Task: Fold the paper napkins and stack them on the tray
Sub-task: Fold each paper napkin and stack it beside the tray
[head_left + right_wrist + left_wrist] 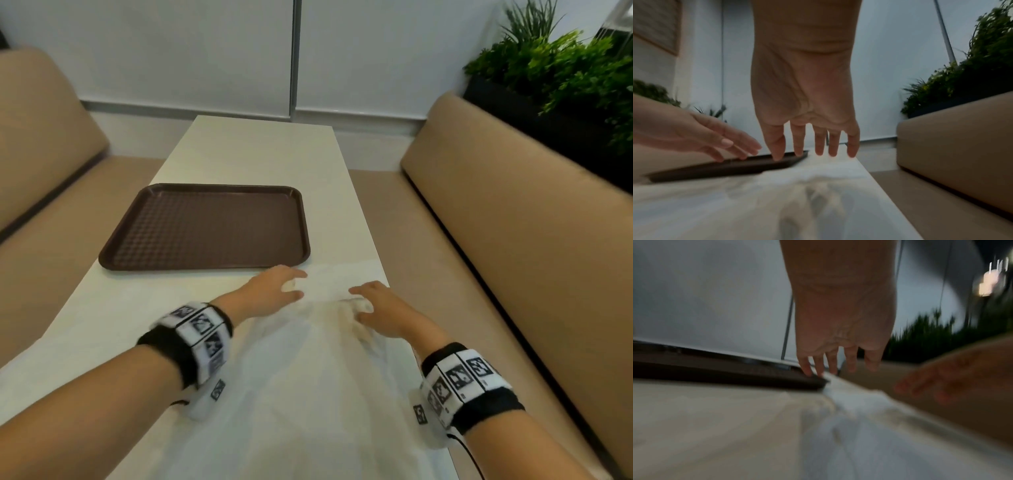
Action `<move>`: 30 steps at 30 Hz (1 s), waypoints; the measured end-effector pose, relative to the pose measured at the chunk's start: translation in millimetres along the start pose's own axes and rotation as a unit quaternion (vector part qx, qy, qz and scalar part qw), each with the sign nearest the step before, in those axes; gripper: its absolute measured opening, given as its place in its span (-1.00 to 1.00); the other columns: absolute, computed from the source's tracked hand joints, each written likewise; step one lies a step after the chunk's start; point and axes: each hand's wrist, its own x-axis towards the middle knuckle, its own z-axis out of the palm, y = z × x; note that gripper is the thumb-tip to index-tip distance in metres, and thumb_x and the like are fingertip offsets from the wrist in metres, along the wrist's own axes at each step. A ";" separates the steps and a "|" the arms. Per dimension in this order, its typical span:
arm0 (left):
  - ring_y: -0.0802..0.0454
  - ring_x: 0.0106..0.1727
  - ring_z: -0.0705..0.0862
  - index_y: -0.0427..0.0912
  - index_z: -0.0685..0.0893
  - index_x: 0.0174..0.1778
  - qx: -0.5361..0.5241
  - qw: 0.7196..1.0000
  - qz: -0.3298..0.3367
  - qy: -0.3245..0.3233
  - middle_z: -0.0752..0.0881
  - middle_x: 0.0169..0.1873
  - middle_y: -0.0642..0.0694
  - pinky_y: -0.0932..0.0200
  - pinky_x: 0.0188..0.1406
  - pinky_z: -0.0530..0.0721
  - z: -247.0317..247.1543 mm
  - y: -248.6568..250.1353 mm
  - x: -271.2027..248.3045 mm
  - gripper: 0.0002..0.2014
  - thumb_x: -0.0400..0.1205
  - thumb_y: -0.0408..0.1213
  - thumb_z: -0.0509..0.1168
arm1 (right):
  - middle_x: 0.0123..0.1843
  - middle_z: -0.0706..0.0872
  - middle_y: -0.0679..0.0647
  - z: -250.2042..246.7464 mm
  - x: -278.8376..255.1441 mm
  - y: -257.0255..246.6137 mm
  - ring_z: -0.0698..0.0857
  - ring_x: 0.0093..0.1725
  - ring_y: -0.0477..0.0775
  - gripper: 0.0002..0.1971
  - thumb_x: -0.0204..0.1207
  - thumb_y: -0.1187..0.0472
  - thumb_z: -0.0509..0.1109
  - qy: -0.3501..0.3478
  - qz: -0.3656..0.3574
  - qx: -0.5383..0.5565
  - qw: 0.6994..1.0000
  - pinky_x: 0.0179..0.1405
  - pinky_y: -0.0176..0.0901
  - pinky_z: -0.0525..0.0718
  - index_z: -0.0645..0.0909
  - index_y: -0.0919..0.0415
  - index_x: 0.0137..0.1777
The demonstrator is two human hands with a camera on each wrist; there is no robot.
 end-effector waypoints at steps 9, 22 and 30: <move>0.13 -0.07 0.76 0.23 0.76 -0.06 -0.235 0.968 -0.026 0.079 0.79 -0.07 0.14 0.18 0.04 0.69 -20.5 -35.0 -191.7 -0.90 0.54 0.01 0.40 | 0.33 0.55 -0.05 47.8 -96.5 -82.8 0.52 0.26 -0.01 -0.33 0.39 -0.28 0.44 -0.090 -0.111 -0.022 0.989 0.25 -0.18 0.52 0.45 0.03 0.43; 0.14 -0.11 0.76 0.24 0.76 -0.11 -0.320 0.920 -0.064 0.218 0.80 -0.10 0.12 0.03 0.15 0.62 -14.9 -59.1 -302.0 -0.65 0.26 0.23 0.29 | -0.02 0.67 0.01 86.3 -127.0 -140.8 0.62 -0.06 0.06 -0.85 0.48 0.10 0.46 -0.016 -0.069 0.032 0.997 -0.20 -0.24 0.50 0.63 0.10 0.00; 0.43 0.49 0.30 0.49 0.21 0.47 -0.290 0.928 0.013 0.234 0.38 0.45 0.38 0.22 0.46 0.31 -42.2 -23.7 -275.1 -0.07 0.20 0.31 0.51 | -0.08 0.79 -0.13 -19.2 -198.8 -183.4 0.75 -0.06 -0.11 -0.85 0.57 0.30 0.39 0.092 -0.289 0.191 0.934 -0.04 -0.30 0.71 0.71 0.01 -0.06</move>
